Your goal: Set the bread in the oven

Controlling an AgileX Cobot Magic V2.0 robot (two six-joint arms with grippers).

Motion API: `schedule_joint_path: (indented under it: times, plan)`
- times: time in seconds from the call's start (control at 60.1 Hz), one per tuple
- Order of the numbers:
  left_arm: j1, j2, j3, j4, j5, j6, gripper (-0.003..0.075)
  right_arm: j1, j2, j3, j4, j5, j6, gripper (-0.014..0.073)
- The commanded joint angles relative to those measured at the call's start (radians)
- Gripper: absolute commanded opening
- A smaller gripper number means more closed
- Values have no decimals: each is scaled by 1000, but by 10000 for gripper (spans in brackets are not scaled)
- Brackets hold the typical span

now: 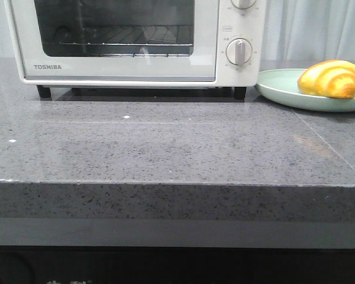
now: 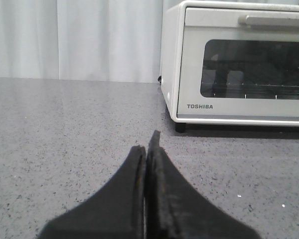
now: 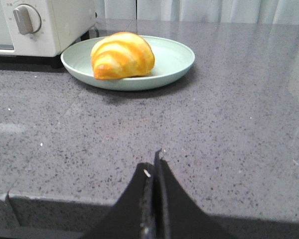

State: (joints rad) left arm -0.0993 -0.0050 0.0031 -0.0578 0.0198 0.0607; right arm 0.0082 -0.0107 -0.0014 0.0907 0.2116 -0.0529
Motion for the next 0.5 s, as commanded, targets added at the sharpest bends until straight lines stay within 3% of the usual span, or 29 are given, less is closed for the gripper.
schedule_joint_path:
  times: [0.0, 0.216, 0.483]
  plan:
    - [3, -15, -33, -10, -85, -9, -20, -5, -22, -86, -7, -61, 2, -67]
    - [3, 135, -300, 9, 163, -9, -20, -5, 56, -315, 90, 127, 13, -64]
    - [3, 497, -581, -8, 194, -9, -20, -5, 234, -492, 112, 227, 13, -64]
